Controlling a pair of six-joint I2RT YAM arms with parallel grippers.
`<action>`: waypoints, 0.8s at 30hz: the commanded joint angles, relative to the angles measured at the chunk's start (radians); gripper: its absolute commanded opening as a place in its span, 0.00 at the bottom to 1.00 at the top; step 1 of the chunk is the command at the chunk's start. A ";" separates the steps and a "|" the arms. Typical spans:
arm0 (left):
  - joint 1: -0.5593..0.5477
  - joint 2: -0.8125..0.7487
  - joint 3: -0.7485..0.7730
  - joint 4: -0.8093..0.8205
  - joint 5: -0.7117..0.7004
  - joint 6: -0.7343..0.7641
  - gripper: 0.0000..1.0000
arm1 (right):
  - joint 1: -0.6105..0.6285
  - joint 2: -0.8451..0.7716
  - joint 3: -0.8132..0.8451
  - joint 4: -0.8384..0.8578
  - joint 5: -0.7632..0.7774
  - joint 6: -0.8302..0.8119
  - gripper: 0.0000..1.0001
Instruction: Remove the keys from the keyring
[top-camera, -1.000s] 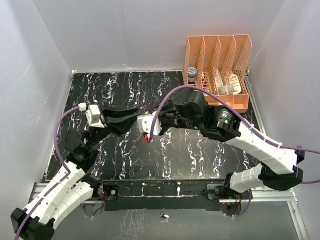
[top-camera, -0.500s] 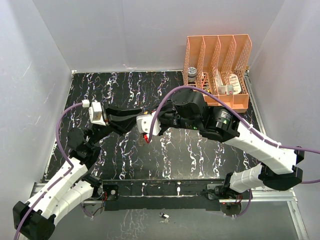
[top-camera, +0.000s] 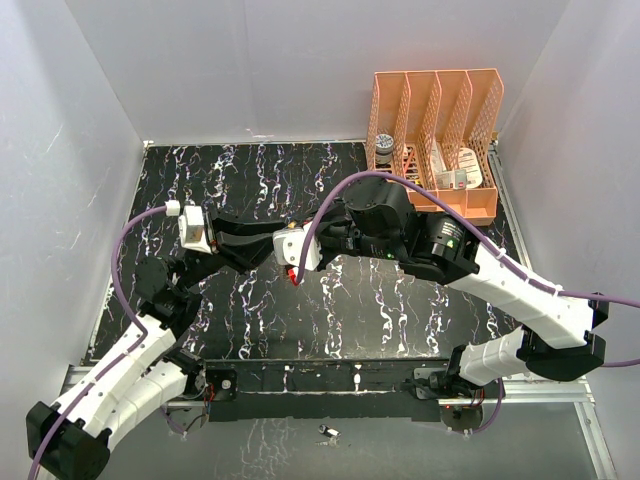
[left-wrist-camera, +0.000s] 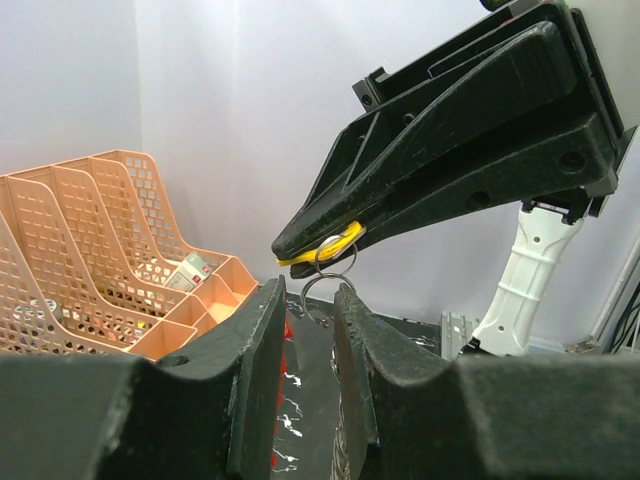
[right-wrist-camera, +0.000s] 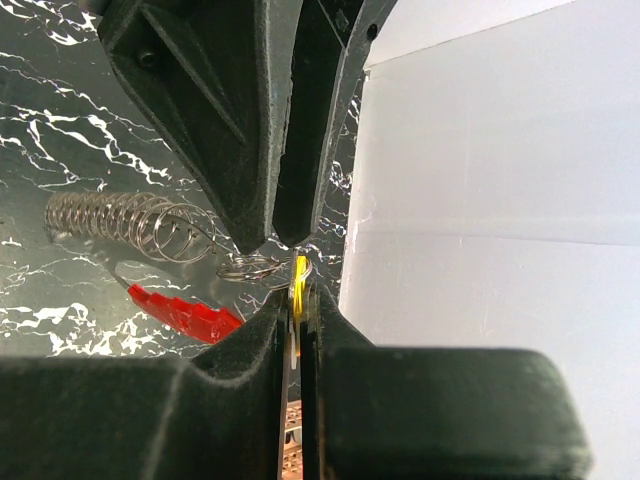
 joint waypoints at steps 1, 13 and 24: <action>0.003 0.003 -0.008 0.071 0.014 -0.018 0.25 | 0.004 -0.019 0.012 0.090 0.013 -0.009 0.00; 0.003 0.032 -0.031 0.146 -0.029 -0.042 0.25 | 0.004 -0.025 0.009 0.090 0.004 -0.009 0.00; 0.002 0.091 -0.034 0.259 -0.023 -0.112 0.24 | 0.004 -0.025 0.005 0.098 0.006 -0.010 0.00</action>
